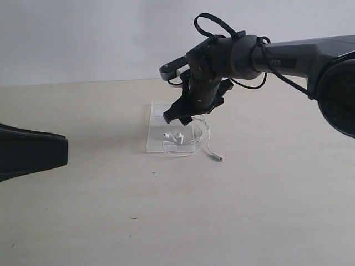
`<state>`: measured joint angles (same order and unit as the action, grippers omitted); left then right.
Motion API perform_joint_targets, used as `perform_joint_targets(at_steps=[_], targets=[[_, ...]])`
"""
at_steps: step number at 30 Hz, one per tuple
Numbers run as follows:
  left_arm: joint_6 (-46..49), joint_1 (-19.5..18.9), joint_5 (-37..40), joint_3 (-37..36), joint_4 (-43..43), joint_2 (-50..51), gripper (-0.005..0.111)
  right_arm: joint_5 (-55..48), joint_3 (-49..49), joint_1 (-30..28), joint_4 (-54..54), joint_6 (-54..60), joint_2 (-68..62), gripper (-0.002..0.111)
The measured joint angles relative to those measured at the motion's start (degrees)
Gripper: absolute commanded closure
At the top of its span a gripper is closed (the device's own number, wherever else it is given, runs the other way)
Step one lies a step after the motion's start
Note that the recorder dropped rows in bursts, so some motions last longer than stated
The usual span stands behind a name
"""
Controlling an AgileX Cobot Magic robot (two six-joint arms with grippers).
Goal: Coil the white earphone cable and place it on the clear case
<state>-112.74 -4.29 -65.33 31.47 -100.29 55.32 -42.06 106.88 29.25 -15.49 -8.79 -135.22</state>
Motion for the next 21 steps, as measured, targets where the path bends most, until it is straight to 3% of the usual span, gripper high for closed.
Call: perform_joint_targets(at_steps=[12,21], targets=[[0.0,0.0,0.0,0.0,0.0,0.0,0.061,3.6,0.0,0.0,0.6,0.0,-1.6,0.052],[0.0,0.0,0.7,-1.2,-0.1,0.0,0.061,4.0,0.0,0.0,0.6,-0.1,-1.9,0.088]])
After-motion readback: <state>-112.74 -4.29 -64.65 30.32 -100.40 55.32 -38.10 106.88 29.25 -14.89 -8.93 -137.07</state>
